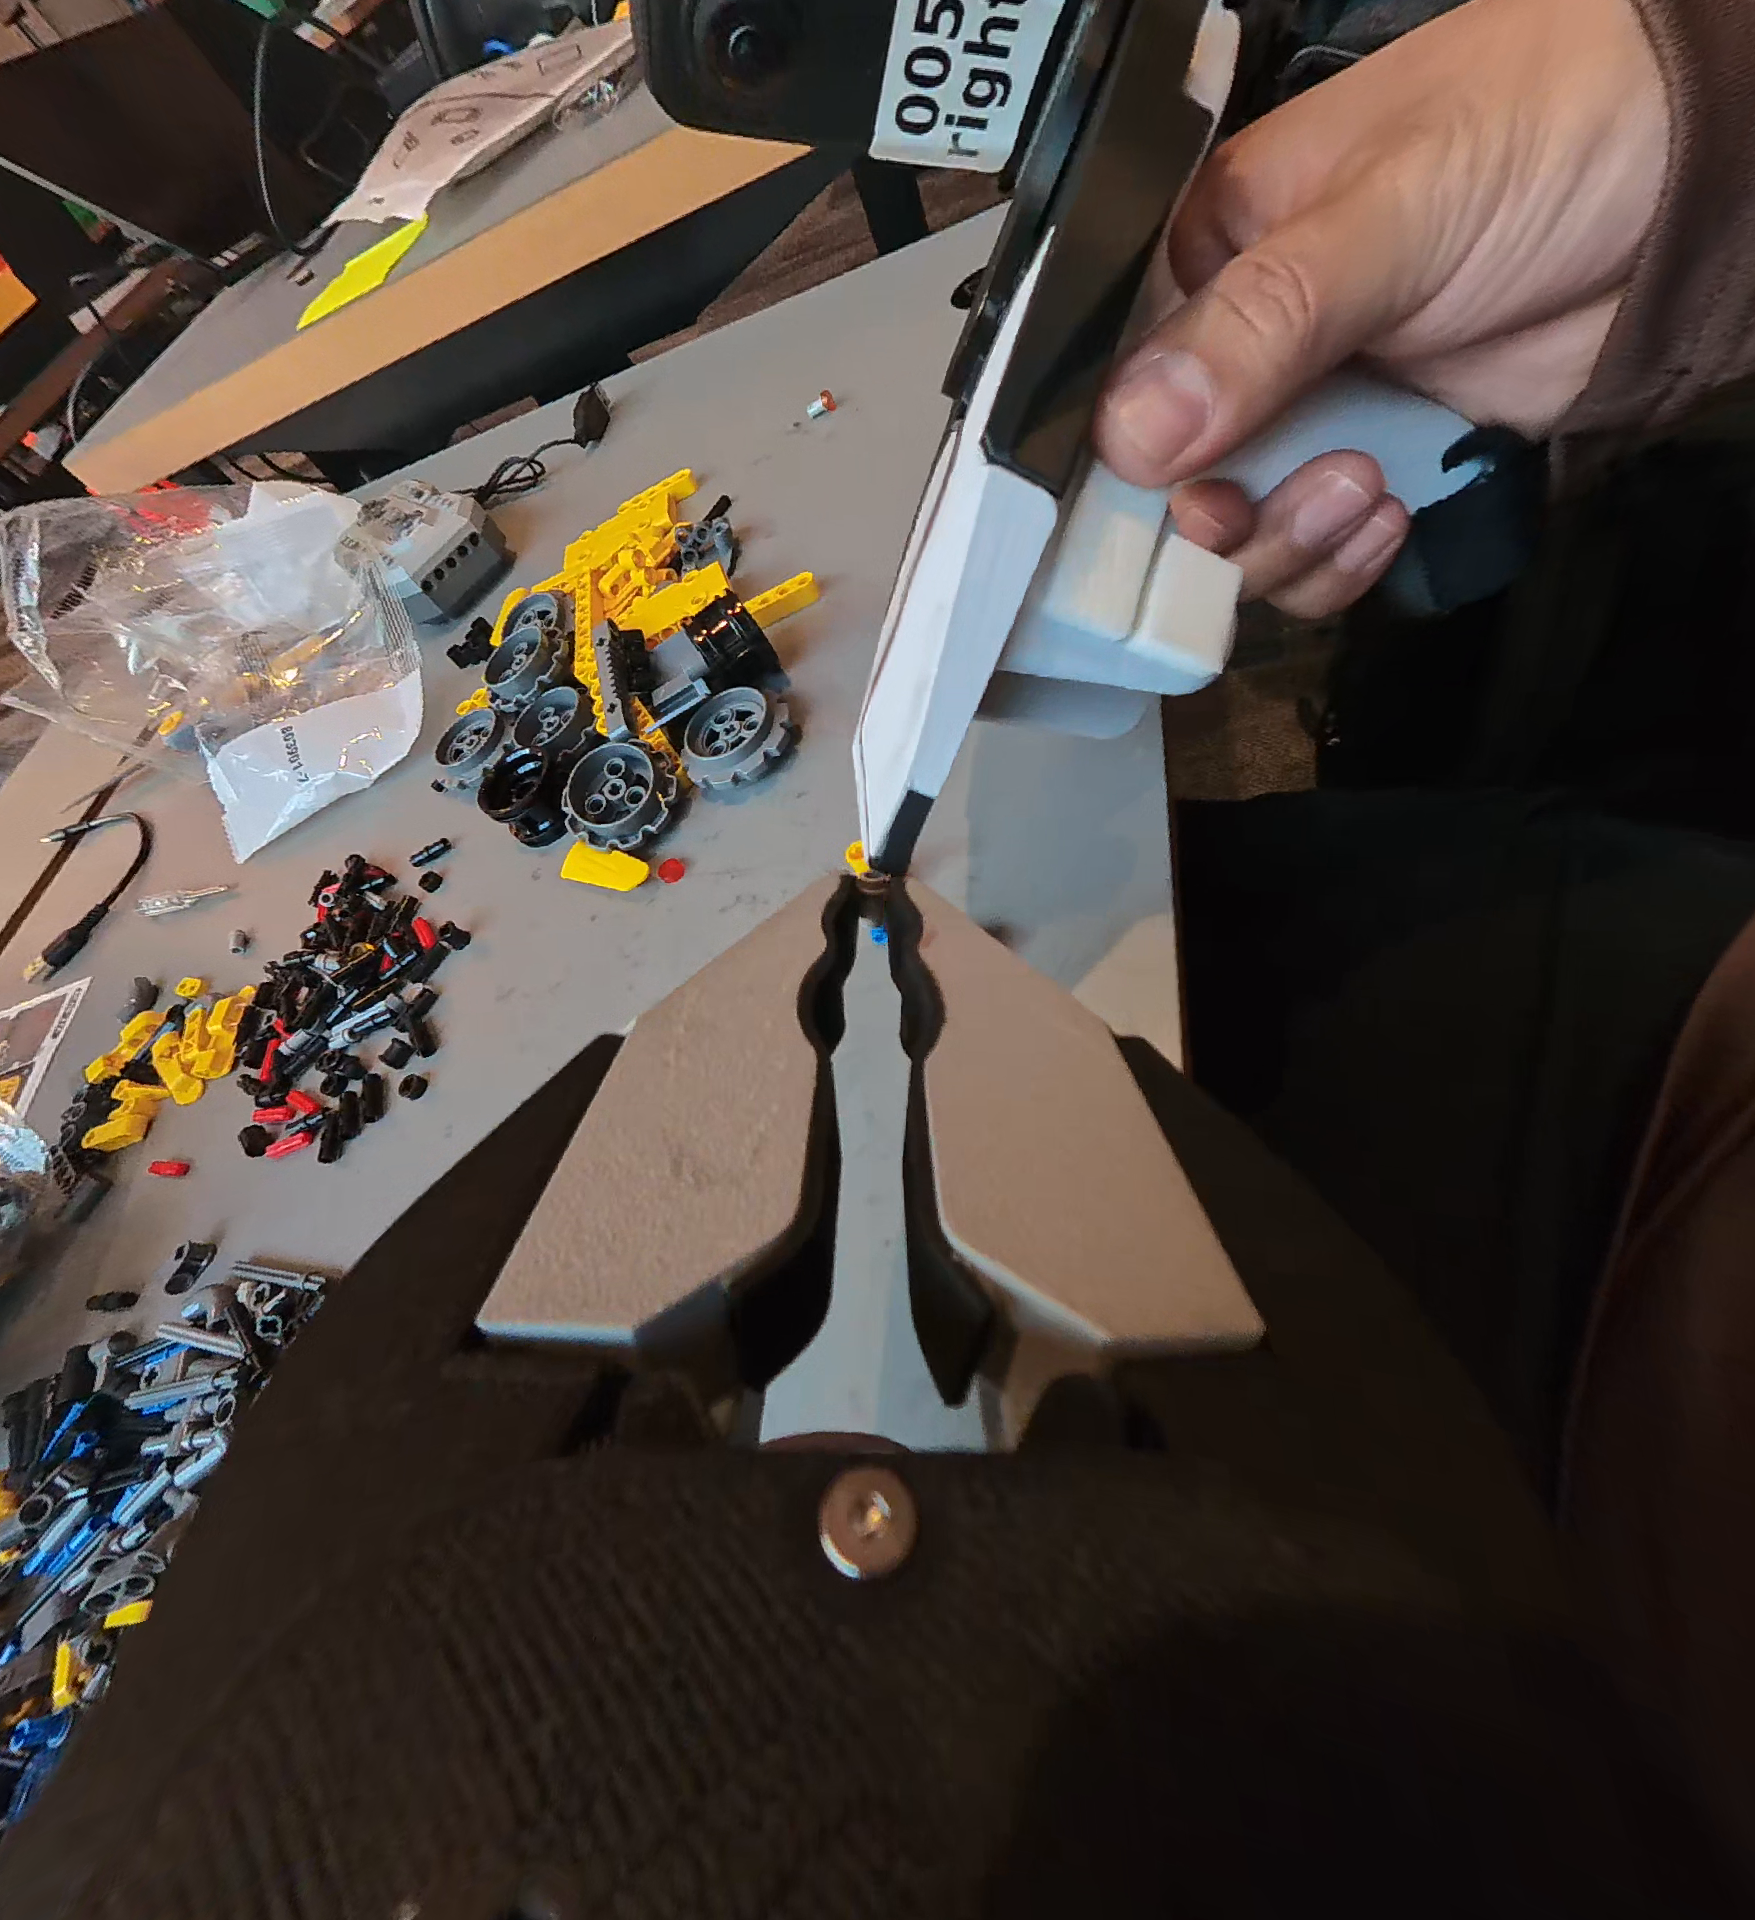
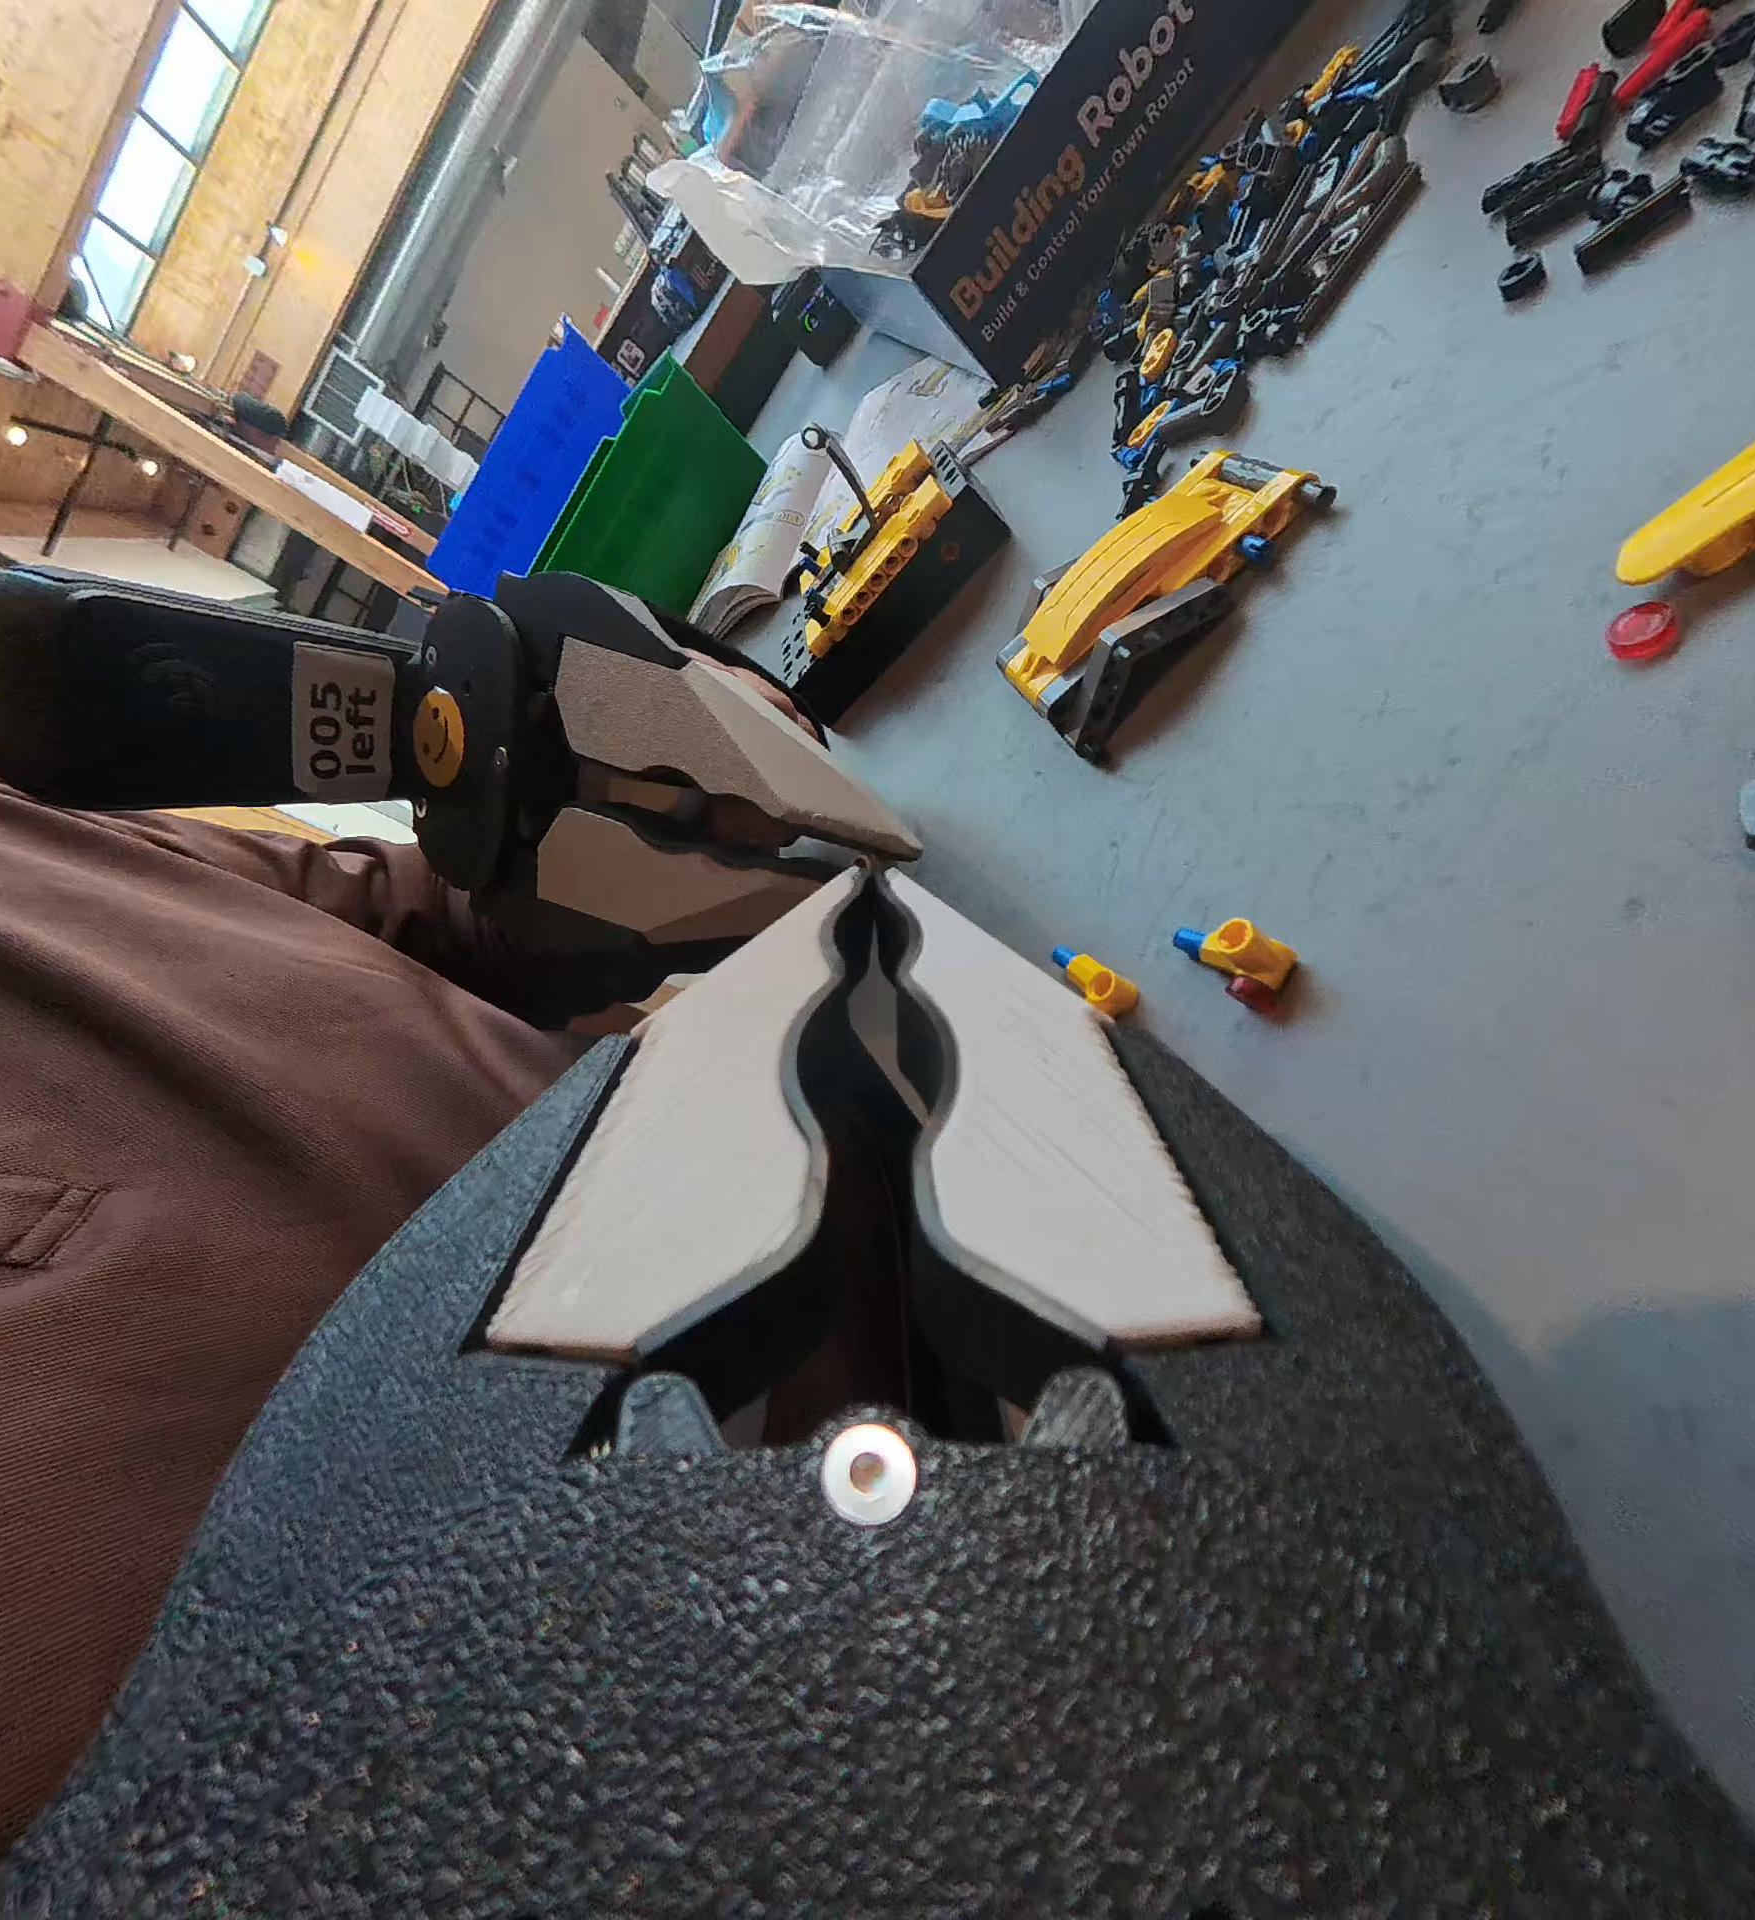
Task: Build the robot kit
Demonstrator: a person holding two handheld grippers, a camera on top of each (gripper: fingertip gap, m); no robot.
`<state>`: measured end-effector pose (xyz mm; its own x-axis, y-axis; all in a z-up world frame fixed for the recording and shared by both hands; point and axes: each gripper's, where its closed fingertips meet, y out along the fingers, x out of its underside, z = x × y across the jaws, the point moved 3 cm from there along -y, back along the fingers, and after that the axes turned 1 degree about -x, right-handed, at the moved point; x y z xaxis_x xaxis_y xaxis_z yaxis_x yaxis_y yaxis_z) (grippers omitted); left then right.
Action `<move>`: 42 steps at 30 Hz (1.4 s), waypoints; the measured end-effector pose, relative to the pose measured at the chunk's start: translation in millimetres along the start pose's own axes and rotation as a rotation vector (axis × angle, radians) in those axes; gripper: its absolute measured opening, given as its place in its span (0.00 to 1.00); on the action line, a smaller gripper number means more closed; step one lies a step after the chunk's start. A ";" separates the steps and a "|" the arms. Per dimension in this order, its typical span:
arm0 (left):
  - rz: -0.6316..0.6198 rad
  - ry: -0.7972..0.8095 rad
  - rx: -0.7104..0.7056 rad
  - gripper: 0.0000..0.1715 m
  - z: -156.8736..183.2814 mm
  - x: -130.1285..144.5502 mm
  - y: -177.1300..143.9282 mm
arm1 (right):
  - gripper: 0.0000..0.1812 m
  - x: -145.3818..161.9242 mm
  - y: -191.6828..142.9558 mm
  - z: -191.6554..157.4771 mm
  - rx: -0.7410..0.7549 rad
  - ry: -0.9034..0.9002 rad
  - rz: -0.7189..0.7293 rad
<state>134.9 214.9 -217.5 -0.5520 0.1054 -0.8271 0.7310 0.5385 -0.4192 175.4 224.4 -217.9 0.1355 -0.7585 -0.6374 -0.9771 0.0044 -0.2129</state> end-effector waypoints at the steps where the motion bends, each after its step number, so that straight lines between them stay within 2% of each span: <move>1: -0.003 0.002 0.002 0.01 -0.2 0.4 0.1 | 0.00 -0.4 -0.1 0.5 0.002 0.007 0.003; 4: -0.031 0.013 -0.006 0.01 -1.7 3.9 1.7 | 0.00 -3.5 -2.1 2.4 0.035 0.001 0.015; 8: -0.041 0.065 -0.031 0.01 0.3 2.3 3.3 | 0.08 -2.8 0.1 4.2 0.100 -0.023 -0.010; 16: -0.107 0.204 -0.121 0.01 0.4 2.6 7.2 | 0.03 -1.5 2.0 3.4 0.105 -0.014 -0.004; 22: -0.118 0.167 -0.112 0.01 -1.4 4.7 7.1 | 0.02 -1.6 5.0 4.1 0.149 -0.108 0.005; 28: -0.119 0.015 -0.033 0.01 -2.5 11.8 11.4 | 0.01 -0.5 6.8 11.1 0.184 -0.115 -0.009; 36: -0.181 -0.020 0.006 0.01 0.4 26.7 16.4 | 0.00 2.7 8.0 19.4 0.193 -0.090 -0.037; 40: -0.203 -0.004 -0.007 0.01 -4.0 30.6 19.5 | 0.00 4.6 6.5 27.1 0.254 -0.106 -0.063; 42: -0.204 0.012 -0.019 0.01 -6.5 31.5 20.0 | 0.03 4.0 7.4 25.6 0.249 -0.101 -0.062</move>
<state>129.5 234.4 -249.5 -0.6926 0.0022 -0.7213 0.5959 0.5651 -0.5705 172.9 238.1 -241.0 0.2216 -0.6935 -0.6855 -0.8976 0.1295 -0.4213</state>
